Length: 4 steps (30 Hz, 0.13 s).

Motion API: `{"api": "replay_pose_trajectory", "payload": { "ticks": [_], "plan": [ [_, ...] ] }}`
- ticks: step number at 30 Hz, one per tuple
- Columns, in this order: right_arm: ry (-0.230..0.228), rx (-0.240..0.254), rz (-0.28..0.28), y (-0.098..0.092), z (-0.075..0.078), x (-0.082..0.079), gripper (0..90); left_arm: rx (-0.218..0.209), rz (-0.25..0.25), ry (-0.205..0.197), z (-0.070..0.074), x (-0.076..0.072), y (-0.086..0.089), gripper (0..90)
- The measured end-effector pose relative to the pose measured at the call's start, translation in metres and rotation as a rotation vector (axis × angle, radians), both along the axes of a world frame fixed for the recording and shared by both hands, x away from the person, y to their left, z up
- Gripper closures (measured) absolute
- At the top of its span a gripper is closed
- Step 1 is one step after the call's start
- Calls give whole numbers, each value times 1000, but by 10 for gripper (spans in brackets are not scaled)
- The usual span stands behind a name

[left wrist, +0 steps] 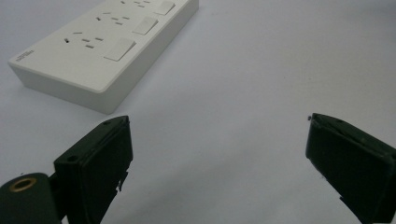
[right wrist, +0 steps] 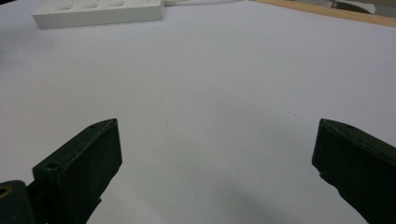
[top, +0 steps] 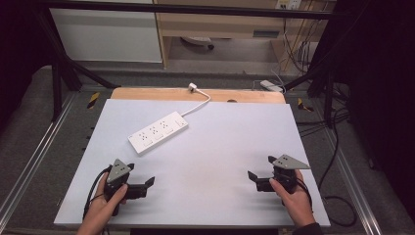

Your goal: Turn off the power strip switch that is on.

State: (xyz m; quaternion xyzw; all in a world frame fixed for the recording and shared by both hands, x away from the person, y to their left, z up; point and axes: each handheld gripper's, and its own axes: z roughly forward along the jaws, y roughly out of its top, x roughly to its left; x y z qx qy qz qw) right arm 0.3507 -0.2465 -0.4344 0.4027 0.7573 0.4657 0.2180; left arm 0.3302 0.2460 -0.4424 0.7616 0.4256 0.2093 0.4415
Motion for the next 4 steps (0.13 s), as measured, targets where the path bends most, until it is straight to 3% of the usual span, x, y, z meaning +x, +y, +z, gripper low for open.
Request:
{"api": "replay_pose_trajectory", "payload": {
  "ticks": [4],
  "plan": [
    [32,-20,-36,-1,-4,2,20,-16,14,-7,2,-1,2,72]
  ]
}}
